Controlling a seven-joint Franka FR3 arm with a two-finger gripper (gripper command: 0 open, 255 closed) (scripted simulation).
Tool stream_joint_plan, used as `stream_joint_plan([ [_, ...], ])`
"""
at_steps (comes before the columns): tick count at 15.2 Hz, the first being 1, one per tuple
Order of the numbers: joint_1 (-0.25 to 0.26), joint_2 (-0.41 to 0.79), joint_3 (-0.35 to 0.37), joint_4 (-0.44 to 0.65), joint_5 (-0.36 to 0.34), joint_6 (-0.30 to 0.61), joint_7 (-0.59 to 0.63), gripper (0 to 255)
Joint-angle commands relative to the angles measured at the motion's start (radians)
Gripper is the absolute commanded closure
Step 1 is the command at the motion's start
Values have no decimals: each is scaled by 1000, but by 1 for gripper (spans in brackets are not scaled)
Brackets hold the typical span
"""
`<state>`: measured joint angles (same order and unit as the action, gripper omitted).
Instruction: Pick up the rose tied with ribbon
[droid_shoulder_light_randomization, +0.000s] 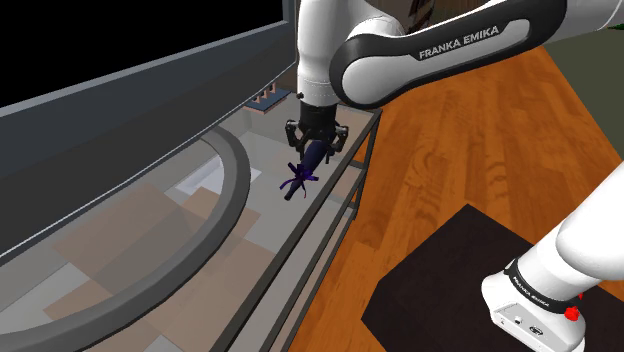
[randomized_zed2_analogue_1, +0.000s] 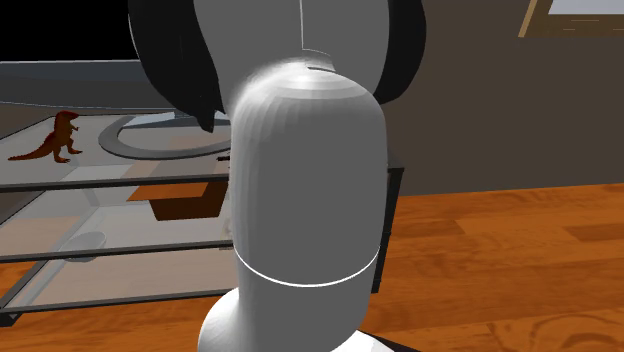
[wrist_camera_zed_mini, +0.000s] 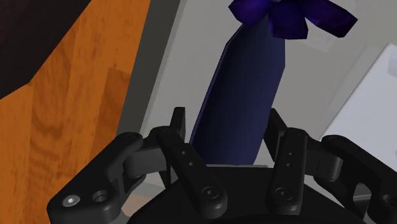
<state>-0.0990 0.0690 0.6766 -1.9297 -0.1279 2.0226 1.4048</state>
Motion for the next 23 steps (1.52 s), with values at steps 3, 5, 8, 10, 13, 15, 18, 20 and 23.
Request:
stream_joint_plan([
  [3, 0, 2, 0, 0, -1, 1, 1, 255],
  [5, 0, 2, 0, 0, -1, 1, 1, 255],
  [8, -1, 0, 0, -2, 0, 2, -1, 255],
  [10, -2, -8, 0, 17, 7, -24, -7, 255],
  [13, -3, -18, 0, 48, 16, -62, -15, 255],
  [15, -3, -23, 0, 70, 21, -87, -19, 255],
  [18, -4, -29, 0, 105, 26, -126, -25, 255],
  [20, -4, -32, 0, 129, 29, -153, -28, 255],
  [23, -3, -33, 1, 168, 31, -192, -32, 255],
])
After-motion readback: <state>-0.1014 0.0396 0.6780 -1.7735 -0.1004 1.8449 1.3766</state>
